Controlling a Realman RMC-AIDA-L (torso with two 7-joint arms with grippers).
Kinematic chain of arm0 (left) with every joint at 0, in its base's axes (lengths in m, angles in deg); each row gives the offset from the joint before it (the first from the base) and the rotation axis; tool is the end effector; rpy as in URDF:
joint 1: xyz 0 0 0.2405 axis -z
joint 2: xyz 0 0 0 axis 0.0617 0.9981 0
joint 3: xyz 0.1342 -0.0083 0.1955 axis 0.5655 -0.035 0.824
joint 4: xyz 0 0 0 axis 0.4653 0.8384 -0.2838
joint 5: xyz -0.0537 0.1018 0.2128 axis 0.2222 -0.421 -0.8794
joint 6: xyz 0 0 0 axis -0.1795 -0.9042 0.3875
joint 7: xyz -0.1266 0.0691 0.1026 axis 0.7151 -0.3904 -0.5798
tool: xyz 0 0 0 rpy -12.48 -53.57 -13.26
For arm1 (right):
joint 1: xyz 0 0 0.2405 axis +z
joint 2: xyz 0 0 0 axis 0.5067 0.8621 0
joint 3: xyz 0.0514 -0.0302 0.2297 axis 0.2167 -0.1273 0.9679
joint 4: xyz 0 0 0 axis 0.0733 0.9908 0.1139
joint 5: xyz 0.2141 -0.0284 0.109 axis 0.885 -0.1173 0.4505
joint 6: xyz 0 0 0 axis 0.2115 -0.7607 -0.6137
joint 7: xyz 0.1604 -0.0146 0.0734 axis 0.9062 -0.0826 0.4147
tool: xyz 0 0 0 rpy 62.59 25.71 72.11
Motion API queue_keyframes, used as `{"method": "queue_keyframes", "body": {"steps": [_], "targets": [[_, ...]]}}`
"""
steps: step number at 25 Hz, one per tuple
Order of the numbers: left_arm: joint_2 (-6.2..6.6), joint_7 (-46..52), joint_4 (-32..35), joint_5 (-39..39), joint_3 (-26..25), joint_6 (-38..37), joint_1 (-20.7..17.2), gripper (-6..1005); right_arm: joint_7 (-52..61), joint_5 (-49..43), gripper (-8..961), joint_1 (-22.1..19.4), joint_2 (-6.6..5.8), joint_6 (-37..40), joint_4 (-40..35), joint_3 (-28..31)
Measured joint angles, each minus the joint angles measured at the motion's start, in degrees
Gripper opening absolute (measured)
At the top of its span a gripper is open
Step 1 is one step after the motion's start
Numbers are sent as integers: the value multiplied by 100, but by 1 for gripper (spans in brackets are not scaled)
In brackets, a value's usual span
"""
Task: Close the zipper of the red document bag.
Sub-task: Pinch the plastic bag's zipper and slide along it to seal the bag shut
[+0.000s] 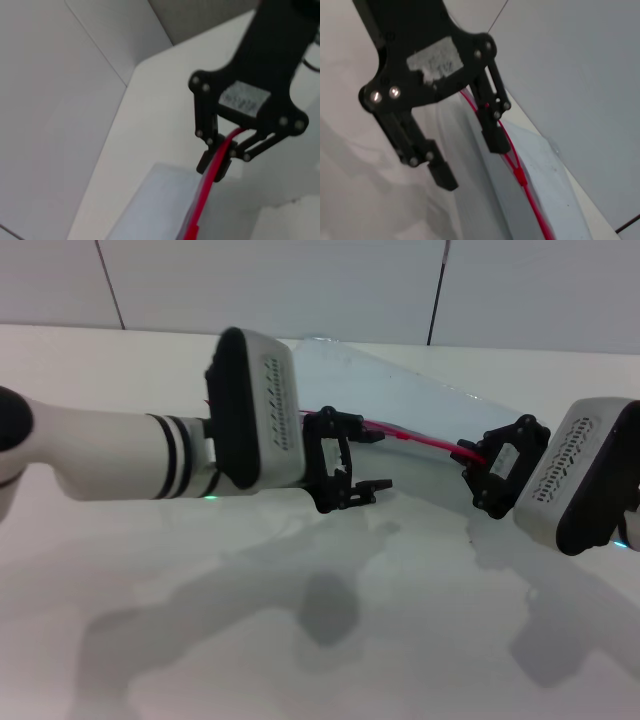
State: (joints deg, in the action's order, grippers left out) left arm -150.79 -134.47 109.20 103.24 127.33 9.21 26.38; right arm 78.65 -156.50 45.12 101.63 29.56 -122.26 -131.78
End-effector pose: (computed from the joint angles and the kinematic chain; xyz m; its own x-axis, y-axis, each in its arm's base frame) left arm -0.1561 0.4143 -0.1031 0.9541 -0.2988 0.0192 -0.2522 -0.8365 -0.4866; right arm 0.1905 0.4009 -0.0785 0.9985 0.0305 0.0449 0.0530 -0.7279 -0.6837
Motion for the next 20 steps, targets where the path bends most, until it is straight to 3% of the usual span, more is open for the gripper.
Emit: {"method": "queue_keyframes", "body": {"steps": [4,11,20], "targets": [[9,10,236,-130,285,-453,-60,549,2,0,50,1,0,3,0,2],[-1,46,759,-303,323,-586,-306,549,5,0,50,8,0,9,0,6],[-4,-138,621,-249,325,-881,-333,541,39,0,50,75,0,9,12,6]]}}
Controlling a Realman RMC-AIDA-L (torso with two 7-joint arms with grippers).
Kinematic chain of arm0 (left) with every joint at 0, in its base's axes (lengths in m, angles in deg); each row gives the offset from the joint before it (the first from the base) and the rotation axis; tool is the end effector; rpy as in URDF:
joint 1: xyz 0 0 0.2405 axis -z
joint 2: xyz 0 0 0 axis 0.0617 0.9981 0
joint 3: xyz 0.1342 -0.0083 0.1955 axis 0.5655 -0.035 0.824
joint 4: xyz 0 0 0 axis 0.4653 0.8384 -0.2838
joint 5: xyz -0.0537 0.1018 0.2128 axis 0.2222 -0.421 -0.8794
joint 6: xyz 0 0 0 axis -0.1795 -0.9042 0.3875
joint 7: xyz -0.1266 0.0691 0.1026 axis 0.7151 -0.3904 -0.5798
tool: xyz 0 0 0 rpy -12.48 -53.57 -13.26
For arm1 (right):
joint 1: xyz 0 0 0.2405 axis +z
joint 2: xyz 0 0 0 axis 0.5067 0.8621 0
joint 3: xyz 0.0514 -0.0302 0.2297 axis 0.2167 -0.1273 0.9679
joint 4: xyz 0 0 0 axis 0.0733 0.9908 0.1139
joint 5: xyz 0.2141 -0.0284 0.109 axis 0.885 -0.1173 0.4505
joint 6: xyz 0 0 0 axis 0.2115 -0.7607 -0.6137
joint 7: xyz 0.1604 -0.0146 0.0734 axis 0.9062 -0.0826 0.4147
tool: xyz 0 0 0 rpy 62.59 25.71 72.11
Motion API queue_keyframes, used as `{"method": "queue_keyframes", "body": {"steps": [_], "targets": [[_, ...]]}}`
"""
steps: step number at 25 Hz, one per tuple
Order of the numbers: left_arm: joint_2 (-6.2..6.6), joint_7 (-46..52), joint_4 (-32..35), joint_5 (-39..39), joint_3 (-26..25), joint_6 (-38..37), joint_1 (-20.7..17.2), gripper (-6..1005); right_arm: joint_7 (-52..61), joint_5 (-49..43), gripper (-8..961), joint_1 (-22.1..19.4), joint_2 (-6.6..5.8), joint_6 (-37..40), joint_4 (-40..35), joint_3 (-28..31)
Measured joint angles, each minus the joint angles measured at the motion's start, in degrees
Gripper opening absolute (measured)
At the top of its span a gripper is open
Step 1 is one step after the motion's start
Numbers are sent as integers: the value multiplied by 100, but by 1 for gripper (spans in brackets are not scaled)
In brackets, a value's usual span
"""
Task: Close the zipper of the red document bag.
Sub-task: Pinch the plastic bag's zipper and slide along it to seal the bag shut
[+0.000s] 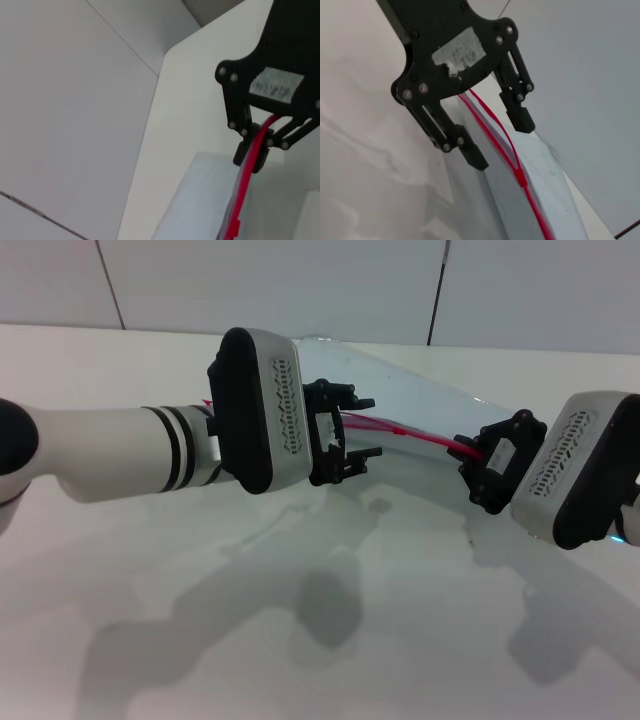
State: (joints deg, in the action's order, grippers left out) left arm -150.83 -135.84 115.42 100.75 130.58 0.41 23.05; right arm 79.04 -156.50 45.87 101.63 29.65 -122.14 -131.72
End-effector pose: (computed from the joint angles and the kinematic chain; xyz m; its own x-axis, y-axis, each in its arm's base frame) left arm -0.1473 0.4215 -0.0938 0.9311 -0.3575 -0.0719 -0.3294 -0.7398 -0.5867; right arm 0.1862 0.4032 -0.0786 0.9985 0.0362 0.0409 0.0544 -0.7285 -0.6829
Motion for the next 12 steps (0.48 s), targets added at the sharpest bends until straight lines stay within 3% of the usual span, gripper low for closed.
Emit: {"method": "queue_keyframes", "body": {"steps": [5,12], "targets": [[-4,-94,-32,129,5,-37,5,541,19,0,50,16,0,0,0,0],[-5,-897,-210,972,118,-164,-22,540,27,0,49,47,0,0,22,0]]}}
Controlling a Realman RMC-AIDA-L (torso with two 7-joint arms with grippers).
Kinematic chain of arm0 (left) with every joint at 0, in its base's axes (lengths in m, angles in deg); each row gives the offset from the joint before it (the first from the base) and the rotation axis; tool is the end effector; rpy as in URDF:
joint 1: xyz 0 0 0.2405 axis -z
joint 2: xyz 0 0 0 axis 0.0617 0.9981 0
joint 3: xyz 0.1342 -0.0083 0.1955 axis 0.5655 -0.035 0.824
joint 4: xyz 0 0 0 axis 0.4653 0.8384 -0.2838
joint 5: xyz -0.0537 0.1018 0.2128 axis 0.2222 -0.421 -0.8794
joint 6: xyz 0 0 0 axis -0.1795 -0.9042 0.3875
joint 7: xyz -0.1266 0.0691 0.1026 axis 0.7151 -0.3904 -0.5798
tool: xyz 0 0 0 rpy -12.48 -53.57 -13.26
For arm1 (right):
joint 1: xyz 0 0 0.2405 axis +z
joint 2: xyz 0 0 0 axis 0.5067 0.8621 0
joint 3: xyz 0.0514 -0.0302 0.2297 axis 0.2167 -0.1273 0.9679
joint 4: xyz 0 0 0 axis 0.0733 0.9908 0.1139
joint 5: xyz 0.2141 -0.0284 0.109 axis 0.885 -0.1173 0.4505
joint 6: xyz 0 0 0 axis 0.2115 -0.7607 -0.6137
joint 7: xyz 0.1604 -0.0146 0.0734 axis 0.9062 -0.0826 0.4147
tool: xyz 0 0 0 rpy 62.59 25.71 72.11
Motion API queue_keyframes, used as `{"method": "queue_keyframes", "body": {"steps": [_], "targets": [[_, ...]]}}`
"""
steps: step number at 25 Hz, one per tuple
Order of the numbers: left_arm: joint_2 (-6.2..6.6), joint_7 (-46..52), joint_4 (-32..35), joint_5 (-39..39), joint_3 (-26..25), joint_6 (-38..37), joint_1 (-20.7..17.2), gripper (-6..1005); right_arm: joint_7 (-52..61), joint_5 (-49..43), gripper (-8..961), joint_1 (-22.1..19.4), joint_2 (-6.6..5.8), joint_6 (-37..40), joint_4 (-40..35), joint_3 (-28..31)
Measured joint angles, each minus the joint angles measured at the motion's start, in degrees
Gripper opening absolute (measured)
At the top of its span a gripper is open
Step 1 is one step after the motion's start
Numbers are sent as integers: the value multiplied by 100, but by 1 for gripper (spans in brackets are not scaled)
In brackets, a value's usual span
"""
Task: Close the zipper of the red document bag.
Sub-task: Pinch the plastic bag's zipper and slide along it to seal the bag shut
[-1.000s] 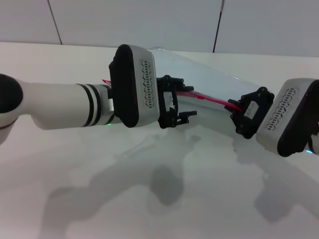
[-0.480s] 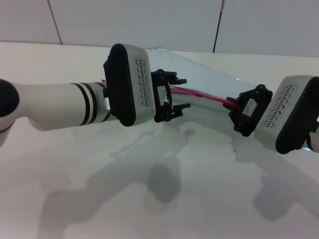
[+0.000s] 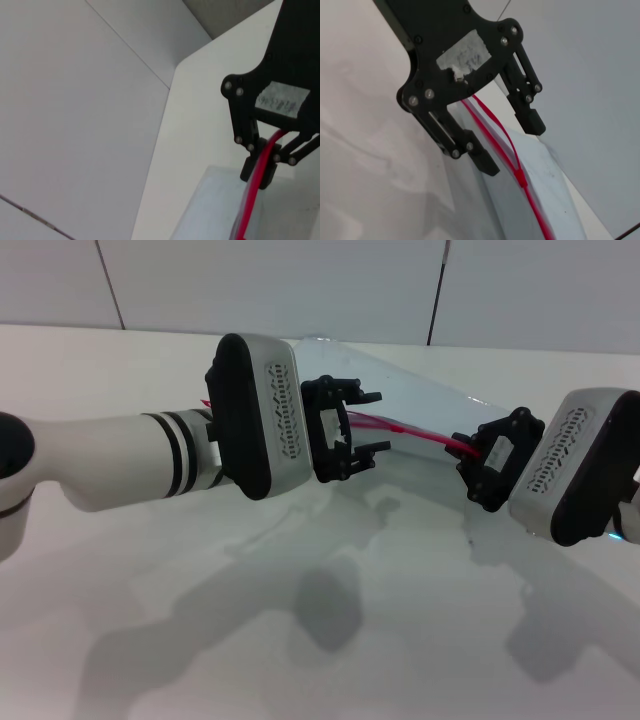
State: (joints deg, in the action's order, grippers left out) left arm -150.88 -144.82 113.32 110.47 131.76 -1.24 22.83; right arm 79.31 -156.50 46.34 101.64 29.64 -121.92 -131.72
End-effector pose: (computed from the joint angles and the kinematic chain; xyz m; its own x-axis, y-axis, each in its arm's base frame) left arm -0.1464 0.4206 -0.0970 0.9234 -0.3820 -0.0382 -0.3226 -0.7184 -0.6163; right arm 0.1843 0.4046 -0.0791 0.9985 0.0377 0.0388 0.0540 -0.7292 -0.6822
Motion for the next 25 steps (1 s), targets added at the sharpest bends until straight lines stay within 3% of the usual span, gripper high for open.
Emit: {"method": "queue_keyframes", "body": {"steps": [16,25], "targets": [[-7,-744,-505,624,122,-69,116,540,1,0,49,20,0,0,9,0],[-19,-1412,-711,1370,283,-193,192,538,1,0,48,46,0,0,33,0]]}}
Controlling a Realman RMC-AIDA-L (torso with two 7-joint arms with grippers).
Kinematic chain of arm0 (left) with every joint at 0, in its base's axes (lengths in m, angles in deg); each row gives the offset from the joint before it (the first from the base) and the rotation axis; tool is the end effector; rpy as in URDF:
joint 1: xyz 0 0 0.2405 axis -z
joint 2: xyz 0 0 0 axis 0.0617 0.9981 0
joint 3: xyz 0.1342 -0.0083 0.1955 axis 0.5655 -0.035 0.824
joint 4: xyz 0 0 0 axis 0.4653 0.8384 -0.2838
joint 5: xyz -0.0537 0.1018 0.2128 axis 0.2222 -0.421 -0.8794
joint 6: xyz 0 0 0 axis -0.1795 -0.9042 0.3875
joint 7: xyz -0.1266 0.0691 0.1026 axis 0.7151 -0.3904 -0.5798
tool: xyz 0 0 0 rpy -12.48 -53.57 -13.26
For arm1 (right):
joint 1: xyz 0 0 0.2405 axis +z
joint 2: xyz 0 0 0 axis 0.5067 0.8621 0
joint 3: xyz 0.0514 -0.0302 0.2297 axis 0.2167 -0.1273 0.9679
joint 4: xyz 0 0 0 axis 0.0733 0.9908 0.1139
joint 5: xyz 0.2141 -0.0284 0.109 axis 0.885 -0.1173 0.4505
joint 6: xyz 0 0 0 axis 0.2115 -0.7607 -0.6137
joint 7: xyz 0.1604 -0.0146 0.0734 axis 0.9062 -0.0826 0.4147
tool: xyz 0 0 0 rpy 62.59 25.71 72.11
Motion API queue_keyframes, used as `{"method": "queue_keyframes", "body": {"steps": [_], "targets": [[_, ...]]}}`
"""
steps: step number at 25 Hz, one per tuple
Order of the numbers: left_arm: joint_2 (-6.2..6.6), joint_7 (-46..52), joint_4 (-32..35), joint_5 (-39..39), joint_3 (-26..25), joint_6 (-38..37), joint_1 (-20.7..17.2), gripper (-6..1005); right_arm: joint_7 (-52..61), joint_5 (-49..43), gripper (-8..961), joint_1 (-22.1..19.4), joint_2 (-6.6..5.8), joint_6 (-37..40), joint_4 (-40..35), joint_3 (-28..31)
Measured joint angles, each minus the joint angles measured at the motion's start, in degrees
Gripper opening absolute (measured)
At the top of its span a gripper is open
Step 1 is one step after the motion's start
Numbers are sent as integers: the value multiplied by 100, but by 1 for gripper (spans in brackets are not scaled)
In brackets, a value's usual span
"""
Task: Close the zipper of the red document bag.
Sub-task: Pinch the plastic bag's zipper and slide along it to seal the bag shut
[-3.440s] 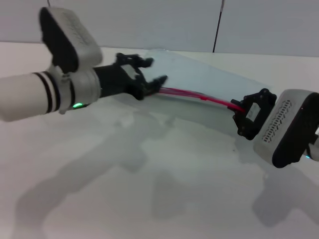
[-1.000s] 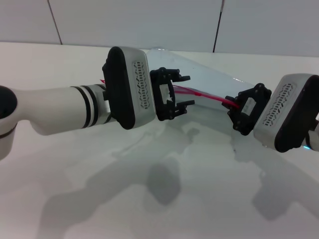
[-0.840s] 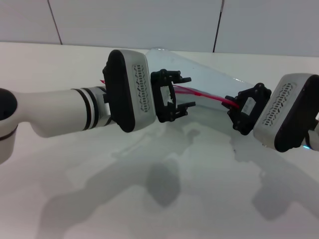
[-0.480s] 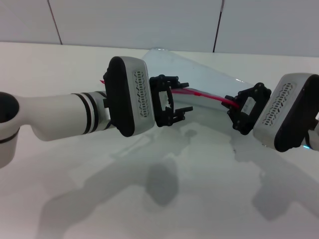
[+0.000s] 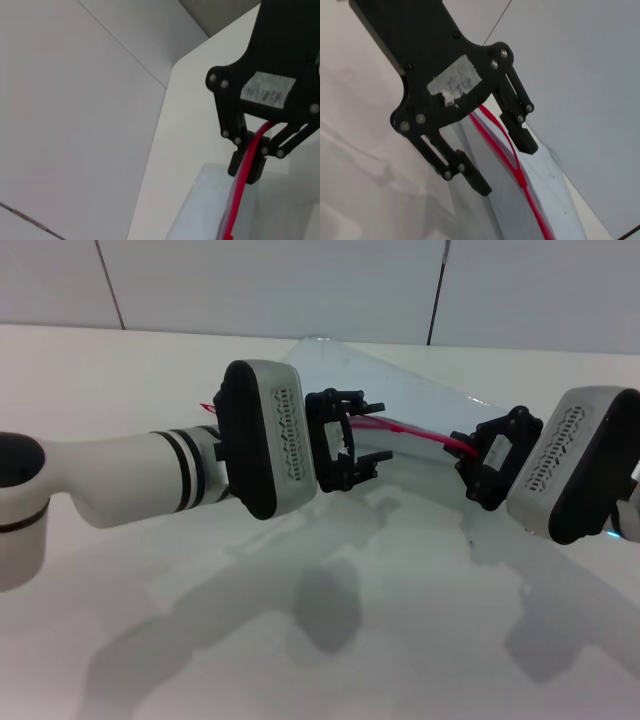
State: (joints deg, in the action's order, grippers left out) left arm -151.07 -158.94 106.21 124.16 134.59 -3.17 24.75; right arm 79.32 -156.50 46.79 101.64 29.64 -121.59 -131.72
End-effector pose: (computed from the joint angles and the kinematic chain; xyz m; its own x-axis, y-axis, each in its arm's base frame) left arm -0.1584 0.4194 -0.1131 0.9126 -0.4066 -0.0420 -0.3419 -0.7030 -0.6236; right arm 0.1833 0.4057 -0.0798 0.9983 0.0405 0.0407 0.0574 -0.7304 -0.6806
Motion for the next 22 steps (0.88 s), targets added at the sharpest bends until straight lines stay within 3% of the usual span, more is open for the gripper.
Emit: {"method": "queue_keyframes", "body": {"steps": [11,16,22], "targets": [[-3,-176,-2,46,45,-46,7,535,0,0,48,34,0,0,20,0],[-6,-184,36,50,64,-141,7,467,2,0,49,36,0,0,22,0],[-14,-195,65,52,124,-243,12,470,4,0,49,43,0,0,22,0]]}}
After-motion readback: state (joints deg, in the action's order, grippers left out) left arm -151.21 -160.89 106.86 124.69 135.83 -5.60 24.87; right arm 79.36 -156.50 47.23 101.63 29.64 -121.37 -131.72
